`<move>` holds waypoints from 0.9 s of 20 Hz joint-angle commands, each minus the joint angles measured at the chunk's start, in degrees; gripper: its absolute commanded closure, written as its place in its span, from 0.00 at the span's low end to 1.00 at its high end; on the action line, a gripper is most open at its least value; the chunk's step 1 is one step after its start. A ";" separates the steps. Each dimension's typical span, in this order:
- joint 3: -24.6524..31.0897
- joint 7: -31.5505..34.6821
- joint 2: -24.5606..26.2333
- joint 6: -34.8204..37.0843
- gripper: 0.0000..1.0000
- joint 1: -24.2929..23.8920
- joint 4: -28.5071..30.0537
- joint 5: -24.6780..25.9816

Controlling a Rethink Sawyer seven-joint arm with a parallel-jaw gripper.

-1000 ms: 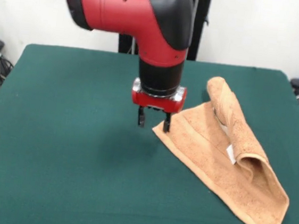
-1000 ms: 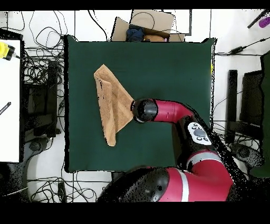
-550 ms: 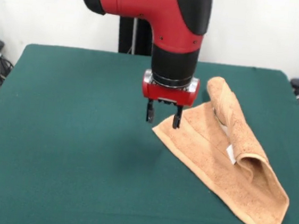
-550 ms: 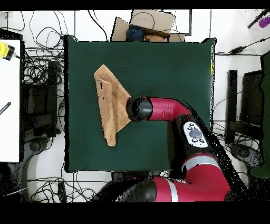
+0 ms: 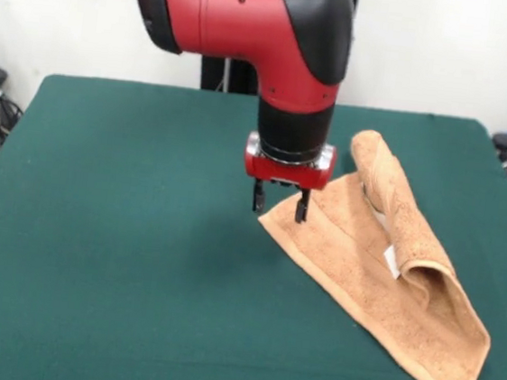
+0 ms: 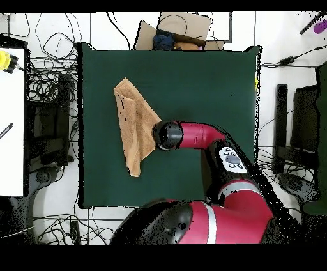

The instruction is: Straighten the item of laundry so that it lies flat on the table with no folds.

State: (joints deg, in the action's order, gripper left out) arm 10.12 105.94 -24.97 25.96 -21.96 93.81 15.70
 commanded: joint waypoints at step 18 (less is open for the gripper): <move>1.34 -0.01 14.49 -7.74 1.00 2.25 -10.24 3.81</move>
State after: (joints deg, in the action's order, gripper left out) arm 8.13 105.96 -22.39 25.57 -19.03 90.99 15.64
